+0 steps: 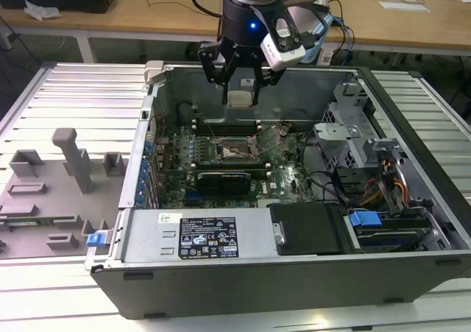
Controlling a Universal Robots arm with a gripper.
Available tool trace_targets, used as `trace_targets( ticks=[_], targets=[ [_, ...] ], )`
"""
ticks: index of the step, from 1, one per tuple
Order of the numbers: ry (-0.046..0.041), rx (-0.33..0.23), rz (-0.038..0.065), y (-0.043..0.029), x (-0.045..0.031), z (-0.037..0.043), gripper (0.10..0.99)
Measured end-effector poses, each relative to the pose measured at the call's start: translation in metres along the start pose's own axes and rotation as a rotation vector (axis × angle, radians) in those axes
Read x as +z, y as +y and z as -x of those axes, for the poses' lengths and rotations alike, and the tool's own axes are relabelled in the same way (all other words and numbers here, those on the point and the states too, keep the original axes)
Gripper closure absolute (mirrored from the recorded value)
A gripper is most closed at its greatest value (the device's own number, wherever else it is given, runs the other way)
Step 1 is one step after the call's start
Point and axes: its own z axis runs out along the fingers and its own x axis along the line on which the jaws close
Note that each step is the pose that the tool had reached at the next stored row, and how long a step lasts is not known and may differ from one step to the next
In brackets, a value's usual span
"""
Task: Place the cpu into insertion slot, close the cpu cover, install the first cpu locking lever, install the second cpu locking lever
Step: 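Place the cpu into insertion slot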
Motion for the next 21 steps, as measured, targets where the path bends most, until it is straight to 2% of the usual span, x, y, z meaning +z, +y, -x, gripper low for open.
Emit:
trace_targets(
  ticks=[9,12,21],
  targets=[
    [-0.0011,0.012,-0.005,-0.0014,0.0173,0.0002,0.545],
    [-0.0075,0.092,-0.004,-0.0016,0.0188,0.0002,0.545],
    [-0.0212,0.262,-0.002,-0.0018,0.0214,0.0003,0.545]
  ],
)
